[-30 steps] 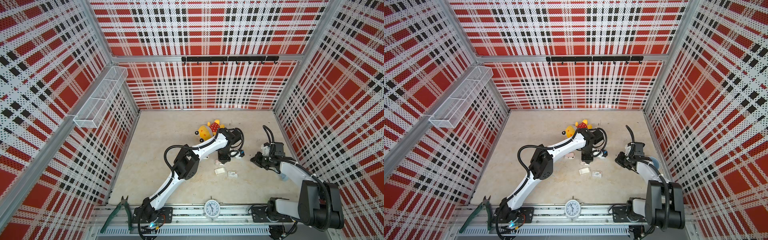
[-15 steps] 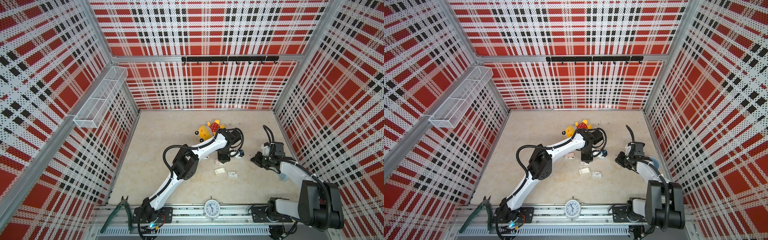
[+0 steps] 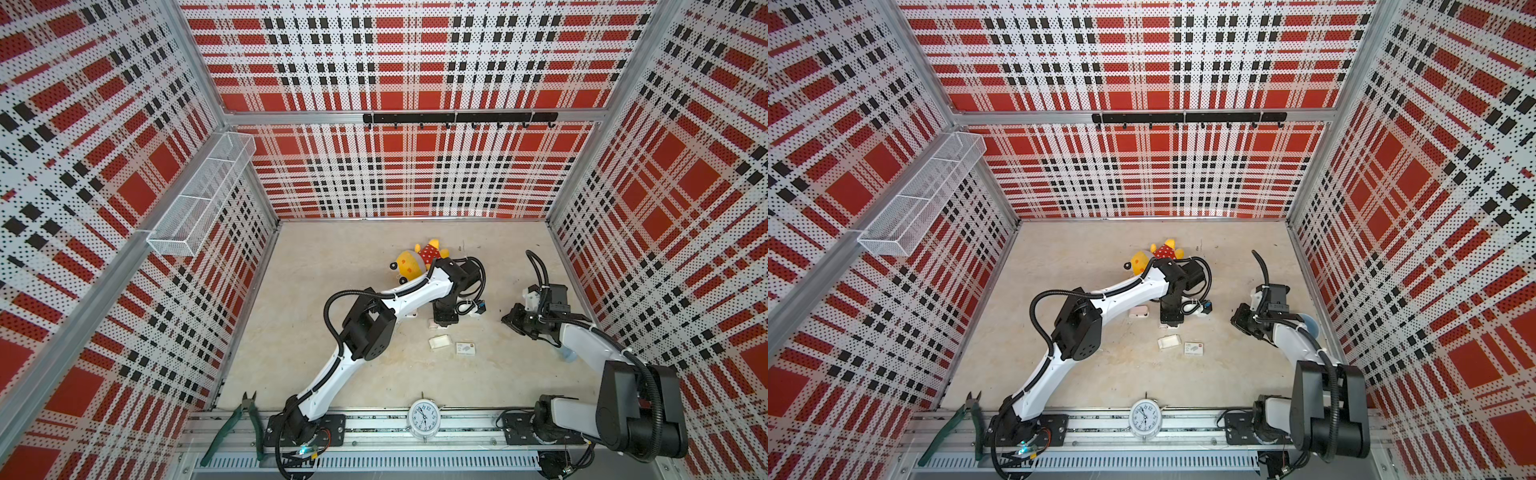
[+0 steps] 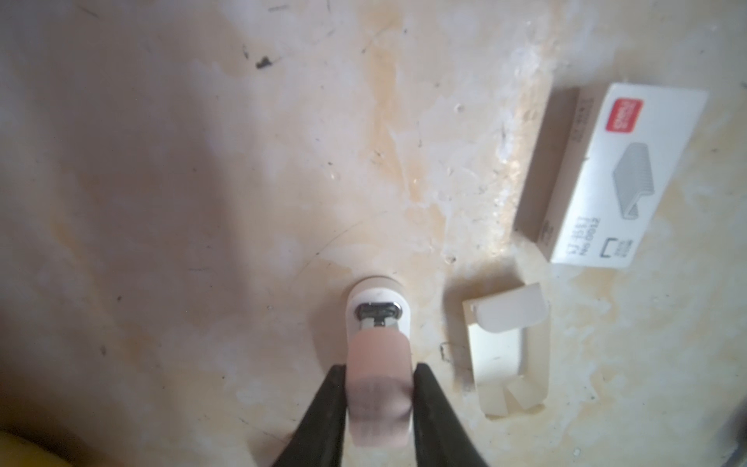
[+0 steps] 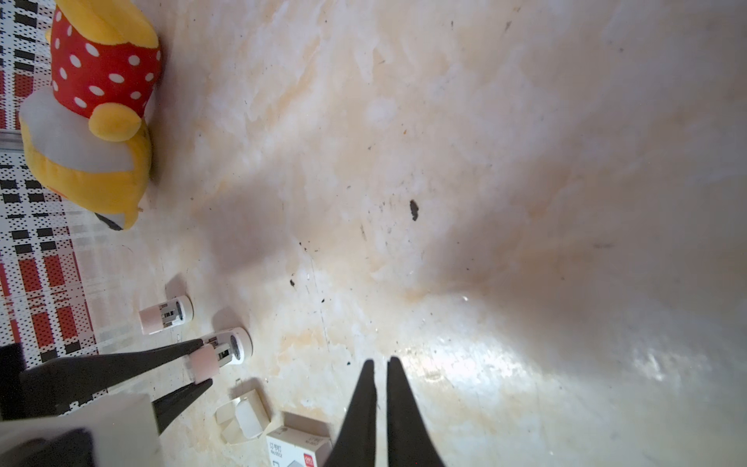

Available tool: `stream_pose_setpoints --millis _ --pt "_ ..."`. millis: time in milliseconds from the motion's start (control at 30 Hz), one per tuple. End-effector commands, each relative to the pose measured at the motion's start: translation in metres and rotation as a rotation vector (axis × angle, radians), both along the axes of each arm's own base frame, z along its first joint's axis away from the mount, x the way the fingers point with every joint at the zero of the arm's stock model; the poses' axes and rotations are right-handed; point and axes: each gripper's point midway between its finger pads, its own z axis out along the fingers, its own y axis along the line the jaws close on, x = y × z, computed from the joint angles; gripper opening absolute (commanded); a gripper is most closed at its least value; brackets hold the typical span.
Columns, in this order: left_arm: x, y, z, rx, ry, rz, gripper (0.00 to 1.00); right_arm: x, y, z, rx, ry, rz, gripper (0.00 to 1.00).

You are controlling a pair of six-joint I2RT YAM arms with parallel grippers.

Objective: Load the staples into the stapler

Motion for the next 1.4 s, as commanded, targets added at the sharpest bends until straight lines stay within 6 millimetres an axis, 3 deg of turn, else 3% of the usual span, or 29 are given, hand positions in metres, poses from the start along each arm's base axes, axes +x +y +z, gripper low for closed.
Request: stream_pose_setpoints --millis 0,467,700,900,1067,1100,1167,1267,1333,1367 --pt "0.006 0.000 0.018 -0.039 -0.037 0.005 0.36 0.011 -0.004 0.008 -0.012 -0.037 -0.009 0.10" --pt "0.008 -0.002 0.037 -0.081 -0.064 -0.006 0.52 0.014 -0.006 0.014 -0.024 -0.047 -0.014 0.11" --pt "0.004 0.001 0.055 -0.112 -0.069 0.000 0.55 0.029 -0.010 0.025 -0.061 -0.111 0.005 0.16" --pt "0.013 0.005 0.089 -0.200 -0.090 0.072 0.59 0.049 -0.011 0.042 -0.082 -0.211 0.025 0.33" --pt "0.044 0.023 0.120 -0.316 -0.126 0.240 0.65 0.066 -0.017 0.061 -0.135 -0.305 0.032 0.50" --pt "0.052 0.029 0.125 -0.339 -0.140 0.285 0.66 0.070 -0.019 0.065 -0.149 -0.322 0.033 0.53" --pt "0.069 0.046 0.134 -0.392 -0.171 0.381 0.87 0.077 -0.024 0.071 -0.181 -0.352 0.024 0.60" --pt "0.093 0.078 0.143 -0.447 -0.217 0.522 0.89 0.089 -0.029 0.078 -0.217 -0.395 0.021 0.81" --pt "0.108 0.103 0.145 -0.476 -0.242 0.623 0.90 0.097 -0.031 0.078 -0.234 -0.408 0.023 1.00" --pt "0.116 0.116 0.146 -0.492 -0.252 0.676 0.90 0.100 -0.033 0.077 -0.242 -0.412 0.019 1.00"
